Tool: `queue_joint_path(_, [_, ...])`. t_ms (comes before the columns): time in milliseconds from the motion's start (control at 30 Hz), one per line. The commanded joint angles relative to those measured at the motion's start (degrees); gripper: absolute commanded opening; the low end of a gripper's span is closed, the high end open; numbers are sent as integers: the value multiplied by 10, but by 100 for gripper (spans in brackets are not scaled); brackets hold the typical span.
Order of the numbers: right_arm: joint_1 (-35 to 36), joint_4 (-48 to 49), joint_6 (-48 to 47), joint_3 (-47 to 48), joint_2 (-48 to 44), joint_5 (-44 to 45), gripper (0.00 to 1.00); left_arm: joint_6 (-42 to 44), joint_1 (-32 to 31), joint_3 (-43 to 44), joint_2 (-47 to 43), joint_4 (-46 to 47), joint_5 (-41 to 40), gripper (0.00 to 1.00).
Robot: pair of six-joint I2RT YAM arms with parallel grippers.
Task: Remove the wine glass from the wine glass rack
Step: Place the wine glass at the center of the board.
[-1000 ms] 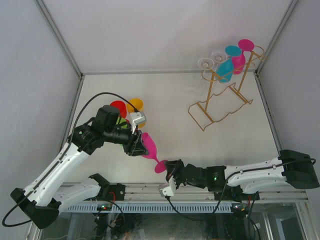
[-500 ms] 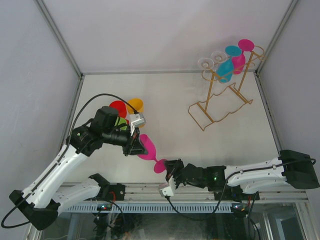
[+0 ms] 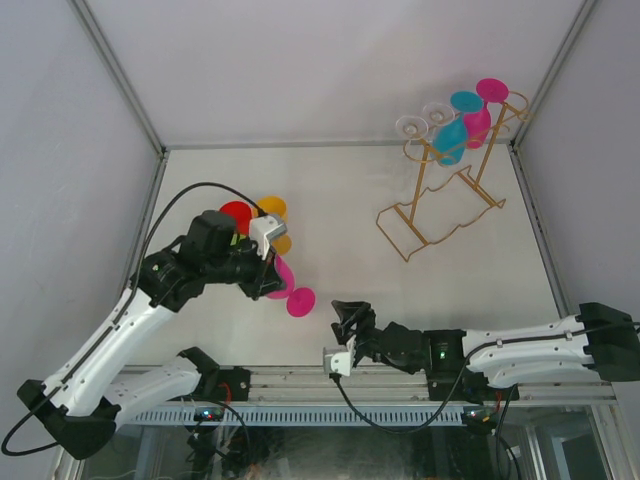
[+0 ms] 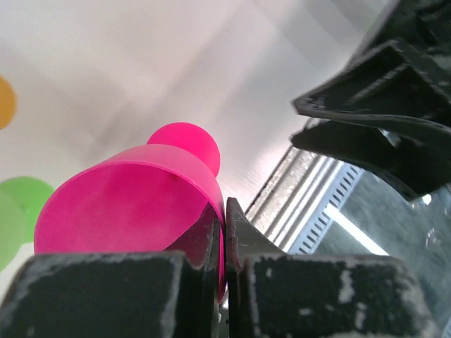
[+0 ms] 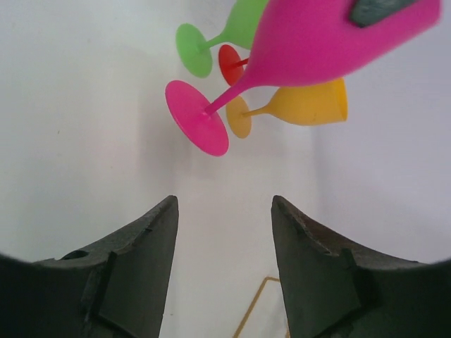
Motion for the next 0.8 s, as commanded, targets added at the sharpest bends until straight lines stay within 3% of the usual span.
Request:
queue_joint_path(0, [11,68,134,-6,-36,64,56,-48,0,41,28,44,-128,0])
queue_joint_path(233, [6,108,355,3,-92,195,65,-93,0,55,131,76,-191,0])
queue_joint_path(433, [-32,16,602,19,-160,280,68,-117,-3,69,191,81,-276,0])
queue_joint_path(567, [-93,-57,755,19,-206,238,68,-135,-5,81,210,91,-306,0])
queue_joint_path(767, [-158,-116,878,19,-234,187,68,-135,-5,76,223,119,-304,0])
